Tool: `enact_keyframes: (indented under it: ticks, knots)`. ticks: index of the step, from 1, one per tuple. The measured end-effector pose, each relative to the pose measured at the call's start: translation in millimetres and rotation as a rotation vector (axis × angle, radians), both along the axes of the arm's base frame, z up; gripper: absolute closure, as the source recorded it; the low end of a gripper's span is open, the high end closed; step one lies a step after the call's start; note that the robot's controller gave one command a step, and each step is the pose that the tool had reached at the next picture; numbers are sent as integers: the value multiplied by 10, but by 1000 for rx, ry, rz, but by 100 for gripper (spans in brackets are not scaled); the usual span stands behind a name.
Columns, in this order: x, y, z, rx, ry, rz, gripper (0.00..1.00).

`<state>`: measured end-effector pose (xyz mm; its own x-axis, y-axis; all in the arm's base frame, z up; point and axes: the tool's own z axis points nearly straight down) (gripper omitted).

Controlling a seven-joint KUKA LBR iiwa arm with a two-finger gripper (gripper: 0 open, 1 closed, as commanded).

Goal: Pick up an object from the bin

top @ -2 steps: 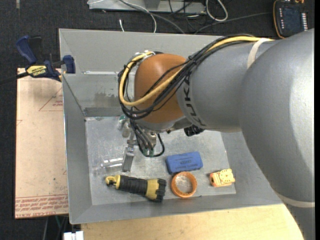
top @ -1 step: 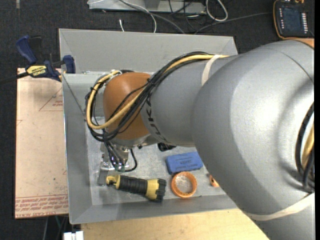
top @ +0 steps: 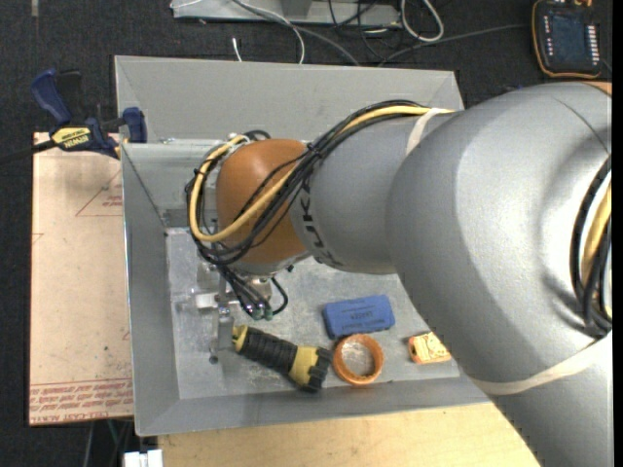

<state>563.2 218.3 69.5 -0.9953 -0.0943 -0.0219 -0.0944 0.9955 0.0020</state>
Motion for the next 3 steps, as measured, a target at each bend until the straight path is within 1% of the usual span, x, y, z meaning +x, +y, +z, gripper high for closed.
enact_keyframes:
  ticks: [1, 2, 3]
  knots:
    - [-313, -36, 7, 2, 28, -328, 100]
    - [-313, -36, 7, 2, 28, -329, 100]
    - [-345, -47, 225, -3, 38, -329, 100]
